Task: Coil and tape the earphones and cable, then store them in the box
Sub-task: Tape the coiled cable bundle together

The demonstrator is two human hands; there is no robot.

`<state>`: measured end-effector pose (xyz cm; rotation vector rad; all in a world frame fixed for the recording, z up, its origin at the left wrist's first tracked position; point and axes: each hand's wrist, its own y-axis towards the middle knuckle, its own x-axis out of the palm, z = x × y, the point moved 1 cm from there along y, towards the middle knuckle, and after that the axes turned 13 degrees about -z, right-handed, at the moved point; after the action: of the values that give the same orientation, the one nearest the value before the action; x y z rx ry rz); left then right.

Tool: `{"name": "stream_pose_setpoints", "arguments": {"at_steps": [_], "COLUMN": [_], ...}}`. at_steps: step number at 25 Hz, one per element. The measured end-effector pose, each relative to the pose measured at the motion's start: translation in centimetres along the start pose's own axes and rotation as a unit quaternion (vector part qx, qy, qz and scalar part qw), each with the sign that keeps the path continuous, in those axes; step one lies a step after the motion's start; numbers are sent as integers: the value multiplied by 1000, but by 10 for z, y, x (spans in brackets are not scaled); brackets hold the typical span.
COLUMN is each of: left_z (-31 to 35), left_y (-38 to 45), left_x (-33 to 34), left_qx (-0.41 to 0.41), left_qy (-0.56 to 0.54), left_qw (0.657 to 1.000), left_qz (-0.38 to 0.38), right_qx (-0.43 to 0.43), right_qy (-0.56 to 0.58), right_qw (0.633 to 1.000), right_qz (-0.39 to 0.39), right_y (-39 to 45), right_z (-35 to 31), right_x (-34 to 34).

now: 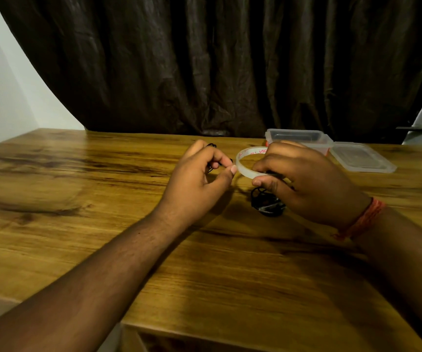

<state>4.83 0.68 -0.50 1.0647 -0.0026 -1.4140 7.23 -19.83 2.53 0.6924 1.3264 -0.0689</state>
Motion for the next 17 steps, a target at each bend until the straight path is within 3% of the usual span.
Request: {"name": "stream_pose_setpoints", "arguments": {"at_steps": [11, 17], "left_z": [1, -2], "left_y": [0, 0], "left_x": [-5, -9], "left_qx": [-33, -72], "left_qy": [-45, -125], "left_qw": [998, 988], "left_qz": [-17, -49], "right_qx": [-9, 3], "right_qy": [20, 119], "right_qw": [1000, 993], "right_qz": [7, 4], "right_y": [-1, -4], "right_z": [3, 14], "right_x": [-2, -2]}}
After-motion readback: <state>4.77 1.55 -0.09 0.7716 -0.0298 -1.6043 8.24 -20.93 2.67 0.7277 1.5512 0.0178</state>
